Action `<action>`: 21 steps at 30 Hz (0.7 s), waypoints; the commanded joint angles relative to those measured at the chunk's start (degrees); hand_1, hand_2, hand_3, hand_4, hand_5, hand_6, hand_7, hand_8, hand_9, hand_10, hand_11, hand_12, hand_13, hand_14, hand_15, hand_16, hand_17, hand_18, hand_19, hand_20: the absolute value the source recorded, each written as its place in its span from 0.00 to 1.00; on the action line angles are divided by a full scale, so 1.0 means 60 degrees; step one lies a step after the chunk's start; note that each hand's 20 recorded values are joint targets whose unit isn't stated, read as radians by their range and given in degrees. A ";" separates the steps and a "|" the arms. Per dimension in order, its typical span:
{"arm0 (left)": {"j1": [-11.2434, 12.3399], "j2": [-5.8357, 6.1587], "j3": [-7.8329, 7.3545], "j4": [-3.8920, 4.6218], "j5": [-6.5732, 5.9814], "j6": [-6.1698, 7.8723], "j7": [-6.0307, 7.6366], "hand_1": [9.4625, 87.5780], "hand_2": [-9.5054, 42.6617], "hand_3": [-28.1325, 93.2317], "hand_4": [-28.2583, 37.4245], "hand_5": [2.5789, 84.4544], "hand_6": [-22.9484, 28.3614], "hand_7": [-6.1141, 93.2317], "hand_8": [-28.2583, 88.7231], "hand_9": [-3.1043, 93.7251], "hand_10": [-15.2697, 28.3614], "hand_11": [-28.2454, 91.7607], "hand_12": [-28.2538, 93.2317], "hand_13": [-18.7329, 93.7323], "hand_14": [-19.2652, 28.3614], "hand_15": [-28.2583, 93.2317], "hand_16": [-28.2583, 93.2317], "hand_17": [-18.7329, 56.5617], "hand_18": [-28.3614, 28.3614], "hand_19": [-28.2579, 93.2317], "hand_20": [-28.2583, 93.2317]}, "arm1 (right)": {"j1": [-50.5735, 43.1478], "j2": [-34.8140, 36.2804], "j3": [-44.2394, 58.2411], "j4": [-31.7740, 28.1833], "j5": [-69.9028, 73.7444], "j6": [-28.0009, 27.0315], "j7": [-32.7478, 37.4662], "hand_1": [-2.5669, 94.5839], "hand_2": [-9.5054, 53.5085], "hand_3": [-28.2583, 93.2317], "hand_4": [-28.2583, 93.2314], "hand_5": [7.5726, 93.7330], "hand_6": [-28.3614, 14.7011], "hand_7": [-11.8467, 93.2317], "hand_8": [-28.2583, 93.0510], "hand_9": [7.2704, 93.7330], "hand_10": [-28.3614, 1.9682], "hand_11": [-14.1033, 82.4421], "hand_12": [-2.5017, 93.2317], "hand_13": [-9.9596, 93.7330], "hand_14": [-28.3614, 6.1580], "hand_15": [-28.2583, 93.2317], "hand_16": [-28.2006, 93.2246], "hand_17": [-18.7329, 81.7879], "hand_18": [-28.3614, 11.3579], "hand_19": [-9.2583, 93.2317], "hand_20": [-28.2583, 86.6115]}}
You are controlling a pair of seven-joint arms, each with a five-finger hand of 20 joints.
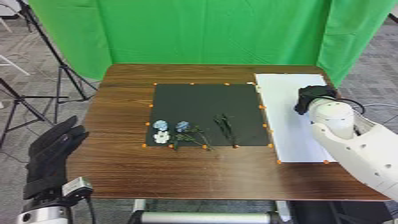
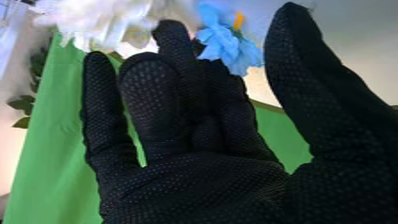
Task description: Arrange flowers
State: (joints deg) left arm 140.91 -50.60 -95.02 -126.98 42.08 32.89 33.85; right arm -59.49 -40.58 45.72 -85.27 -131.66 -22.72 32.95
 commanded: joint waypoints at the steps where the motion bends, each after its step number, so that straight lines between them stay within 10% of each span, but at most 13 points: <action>1: 0.0116 -0.0006 -0.0036 -0.0006 -0.0028 0.0053 0.0040 0.22 0.24 0.92 0.18 0.46 0.64 0.24 0.15 0.41 0.80 0.55 0.30 0.39 0.97 0.75 0.10 0.13 0.88 0.70 0.26 | 0.0052 0.0149 -0.0445 0.0178 -0.0295 0.0651 0.0308 0.43 0.03 0.92 0.00 0.58 0.65 0.36 0.11 0.65 0.56 0.41 0.19 0.73 0.56 0.91 0.35 0.37 0.26 0.78 0.31; 9: 0.0119 0.0059 -0.0027 -0.0041 -0.0032 0.0069 0.0078 0.22 0.24 0.92 0.18 0.46 0.64 0.24 0.15 0.41 0.80 0.55 0.30 0.39 0.97 0.75 0.10 0.13 0.88 0.70 0.26 | 0.0052 0.0230 -0.0711 0.0316 -0.0566 0.1179 0.0369 0.56 0.02 0.83 0.00 0.73 0.71 0.47 0.20 0.90 0.77 0.28 0.38 0.79 0.65 0.89 0.39 0.41 0.32 0.81 0.29; 21: 0.0249 0.0019 -0.0099 -0.0114 -0.0006 0.0113 0.0095 0.22 0.24 0.92 0.18 0.46 0.64 0.24 0.15 0.41 0.81 0.55 0.30 0.39 0.97 0.75 0.10 0.13 0.88 0.70 0.26 | 0.0618 0.0592 -0.1521 0.0187 -0.0611 0.2566 0.0484 0.59 0.00 0.84 0.00 0.80 0.71 0.44 0.22 0.95 0.84 0.31 0.44 0.83 0.70 0.89 0.40 0.43 0.35 0.82 0.28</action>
State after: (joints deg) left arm 140.96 -50.43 -95.09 -127.05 42.05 32.97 34.16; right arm -57.74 -38.60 37.65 -83.31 -134.95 -10.93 35.09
